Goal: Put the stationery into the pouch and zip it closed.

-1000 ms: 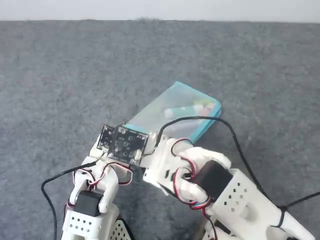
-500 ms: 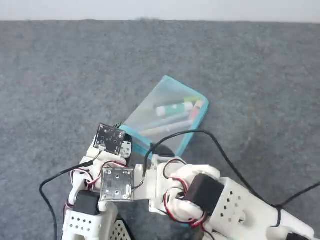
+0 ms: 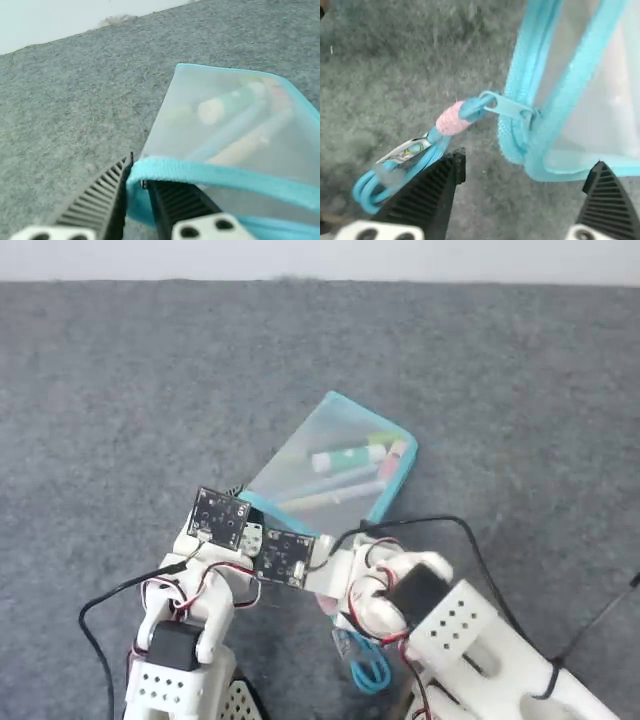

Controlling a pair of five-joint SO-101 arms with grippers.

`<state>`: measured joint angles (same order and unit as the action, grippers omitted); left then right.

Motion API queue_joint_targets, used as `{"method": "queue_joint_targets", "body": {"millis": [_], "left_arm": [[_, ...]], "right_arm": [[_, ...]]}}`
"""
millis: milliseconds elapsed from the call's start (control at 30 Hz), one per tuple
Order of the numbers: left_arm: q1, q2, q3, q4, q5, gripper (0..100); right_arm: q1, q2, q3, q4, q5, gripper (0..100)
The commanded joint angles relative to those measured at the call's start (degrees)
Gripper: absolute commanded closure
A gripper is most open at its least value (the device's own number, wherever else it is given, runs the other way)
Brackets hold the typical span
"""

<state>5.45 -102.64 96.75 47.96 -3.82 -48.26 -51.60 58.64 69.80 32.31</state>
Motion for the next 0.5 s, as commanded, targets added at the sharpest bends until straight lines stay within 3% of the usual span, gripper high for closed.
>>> {"method": "queue_joint_targets", "body": {"millis": [0,233,467], "left_arm": [[-0.62,-1.23,-2.15,-1.93,0.88,99],[-0.62,-1.23,-2.15,-1.85,0.88,99],[-0.62,-1.23,-2.15,-1.76,0.88,99]], "right_arm": [[3.47,-3.74,0.88,-5.49,0.62,64.7],[5.85,-3.74,8.35,-19.82,-1.49,64.7],[6.11,-3.74,8.62,-25.71,-3.43,65.6]]}}
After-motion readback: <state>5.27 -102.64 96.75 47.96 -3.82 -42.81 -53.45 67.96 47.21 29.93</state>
